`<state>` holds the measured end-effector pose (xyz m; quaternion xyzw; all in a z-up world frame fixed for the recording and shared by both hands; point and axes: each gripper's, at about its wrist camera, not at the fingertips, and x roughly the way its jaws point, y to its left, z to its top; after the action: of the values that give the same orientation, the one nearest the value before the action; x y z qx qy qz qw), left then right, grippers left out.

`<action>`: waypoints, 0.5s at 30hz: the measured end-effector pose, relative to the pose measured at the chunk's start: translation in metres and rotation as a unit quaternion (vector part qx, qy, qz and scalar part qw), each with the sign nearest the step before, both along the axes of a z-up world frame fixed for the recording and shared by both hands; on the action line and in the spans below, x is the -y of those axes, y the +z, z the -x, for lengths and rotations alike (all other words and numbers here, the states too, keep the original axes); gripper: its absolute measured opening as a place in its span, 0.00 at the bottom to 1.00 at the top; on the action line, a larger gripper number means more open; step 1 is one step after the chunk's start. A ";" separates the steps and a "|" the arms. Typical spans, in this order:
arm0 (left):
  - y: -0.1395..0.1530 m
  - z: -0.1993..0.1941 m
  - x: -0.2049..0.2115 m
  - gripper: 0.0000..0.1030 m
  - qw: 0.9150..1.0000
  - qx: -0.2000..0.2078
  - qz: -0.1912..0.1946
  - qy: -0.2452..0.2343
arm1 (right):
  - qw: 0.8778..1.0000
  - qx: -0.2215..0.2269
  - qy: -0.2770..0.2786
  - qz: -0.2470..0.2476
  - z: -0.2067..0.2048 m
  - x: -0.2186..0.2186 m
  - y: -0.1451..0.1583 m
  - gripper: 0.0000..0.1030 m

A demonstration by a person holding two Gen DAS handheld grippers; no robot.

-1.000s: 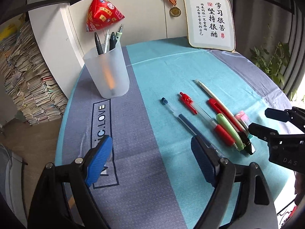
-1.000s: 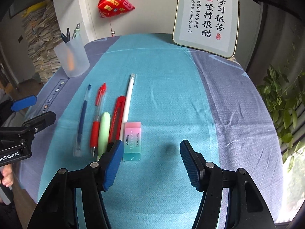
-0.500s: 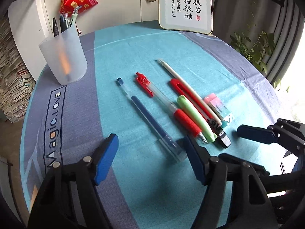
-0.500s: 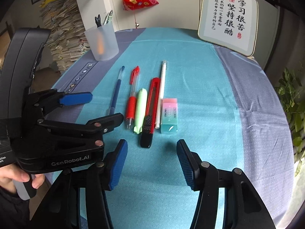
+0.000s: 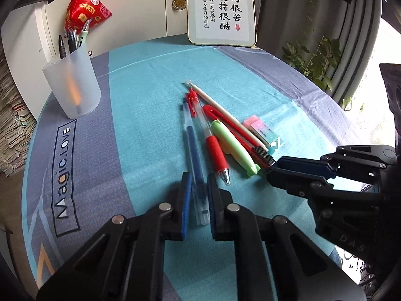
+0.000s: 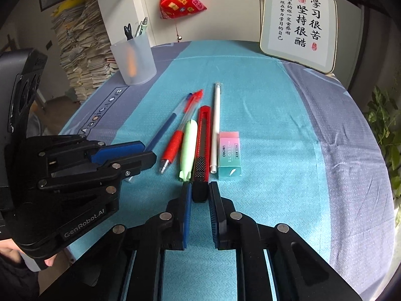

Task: Organize stationery
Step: 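Grasp the red box cutter with the right tool while the left tool grasps the blue pen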

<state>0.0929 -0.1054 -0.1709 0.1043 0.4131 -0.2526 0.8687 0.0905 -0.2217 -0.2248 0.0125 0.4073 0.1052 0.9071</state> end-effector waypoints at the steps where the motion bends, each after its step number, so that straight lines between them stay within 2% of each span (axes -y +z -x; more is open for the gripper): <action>1: 0.003 0.001 -0.003 0.10 1.000 0.004 0.002 0.003 | 1.000 -0.001 -0.001 -0.007 0.001 0.002 0.001 0.15; 7: 0.032 0.005 -0.028 0.09 0.999 0.027 0.018 0.020 | 0.999 0.021 -0.010 -0.022 0.007 0.013 0.025 0.14; 11: 0.058 0.003 -0.044 0.09 0.998 0.042 0.042 0.023 | 0.999 0.045 -0.012 -0.021 0.010 0.015 0.047 0.14; 15: 0.084 0.002 -0.055 0.05 0.996 0.072 0.042 0.029 | 0.997 0.065 -0.010 -0.032 0.010 0.016 0.069 0.14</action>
<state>0.0908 -0.0501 -0.0873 0.0741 0.3413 -0.2363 0.9067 0.0806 -0.2381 -0.1554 0.0391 0.3436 0.1100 0.9319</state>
